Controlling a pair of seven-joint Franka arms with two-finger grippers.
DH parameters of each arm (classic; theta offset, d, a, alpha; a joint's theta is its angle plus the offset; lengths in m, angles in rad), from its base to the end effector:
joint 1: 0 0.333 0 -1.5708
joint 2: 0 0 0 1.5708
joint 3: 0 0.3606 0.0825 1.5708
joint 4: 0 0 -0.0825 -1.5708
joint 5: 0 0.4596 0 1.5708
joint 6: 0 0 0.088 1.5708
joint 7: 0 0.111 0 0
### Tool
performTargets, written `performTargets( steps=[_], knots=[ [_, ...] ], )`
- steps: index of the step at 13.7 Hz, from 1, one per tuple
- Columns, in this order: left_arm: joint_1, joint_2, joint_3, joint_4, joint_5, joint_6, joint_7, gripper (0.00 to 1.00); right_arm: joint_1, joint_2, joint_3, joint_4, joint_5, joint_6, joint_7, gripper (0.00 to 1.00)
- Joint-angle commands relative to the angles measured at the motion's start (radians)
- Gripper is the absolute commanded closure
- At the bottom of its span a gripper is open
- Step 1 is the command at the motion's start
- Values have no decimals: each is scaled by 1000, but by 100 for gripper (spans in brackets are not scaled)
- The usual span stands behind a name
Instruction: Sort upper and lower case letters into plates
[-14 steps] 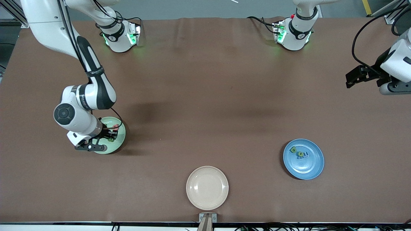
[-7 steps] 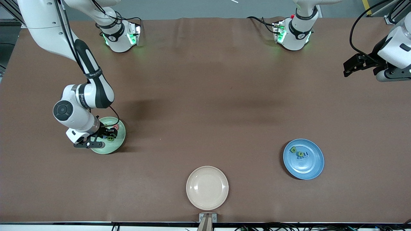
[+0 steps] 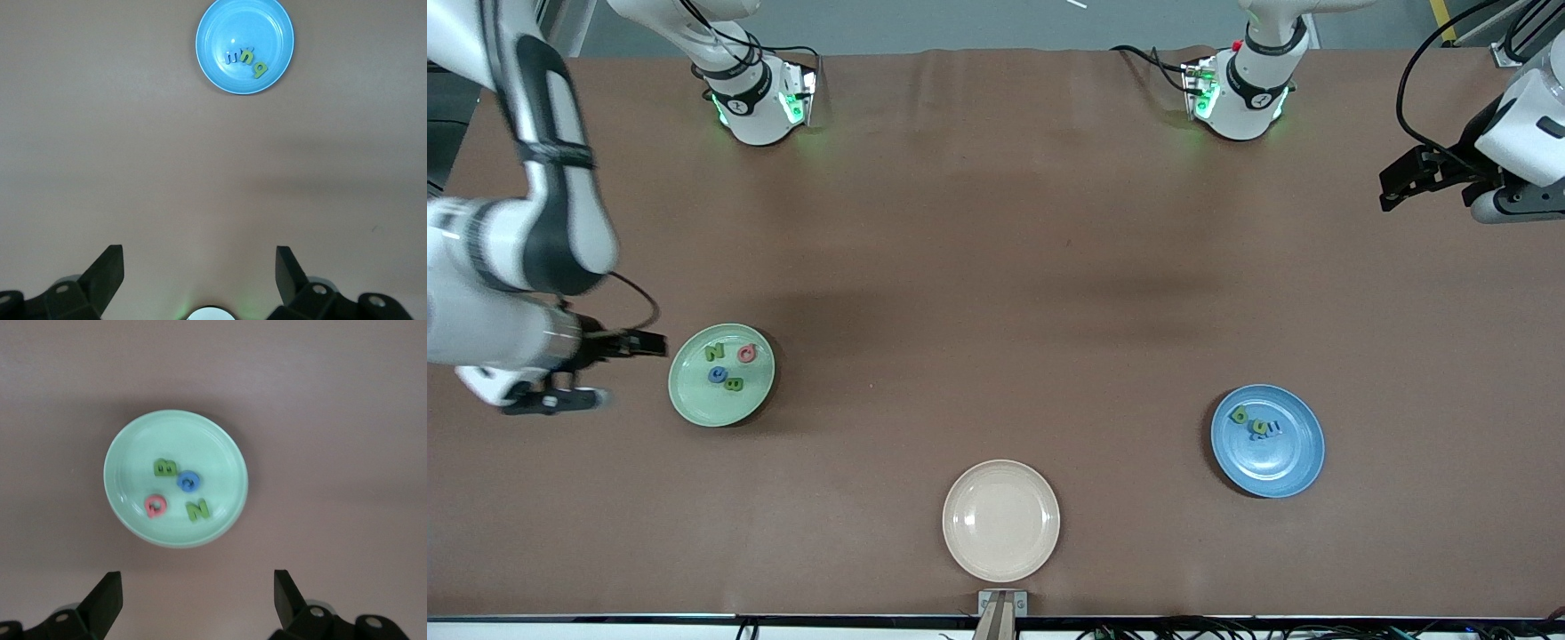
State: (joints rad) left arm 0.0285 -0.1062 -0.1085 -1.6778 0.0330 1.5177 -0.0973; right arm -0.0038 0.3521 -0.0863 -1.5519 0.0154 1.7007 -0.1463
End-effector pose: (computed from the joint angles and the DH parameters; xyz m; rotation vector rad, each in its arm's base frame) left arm 0.5837 -0.0465 0.6666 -3.0914 -0.0295 0.0779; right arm 0.7245 -0.0567 0.4450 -3.1156 -0.0856 0.3164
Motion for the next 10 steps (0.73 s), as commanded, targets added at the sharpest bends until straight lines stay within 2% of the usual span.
performTargets(
  steps=[1, 3, 4, 10],
  knots=[
    [-2, -33, 3, -7, -50, -4, 1, 0, -25, 8, 17, 189, -18, -194, 4, 0],
    [-4, -35, 3, -4, -54, -8, -2, 0, -31, 11, 14, 313, -15, -263, 4, 0],
    [-6, -32, 3, 7, -54, -8, -2, 0, -30, 11, 13, 335, -9, -282, 4, 0],
    [-6, -41, -8, 3, -47, -10, -19, 0, -38, -18, 19, 342, 26, -343, -5, 0]
  ],
)
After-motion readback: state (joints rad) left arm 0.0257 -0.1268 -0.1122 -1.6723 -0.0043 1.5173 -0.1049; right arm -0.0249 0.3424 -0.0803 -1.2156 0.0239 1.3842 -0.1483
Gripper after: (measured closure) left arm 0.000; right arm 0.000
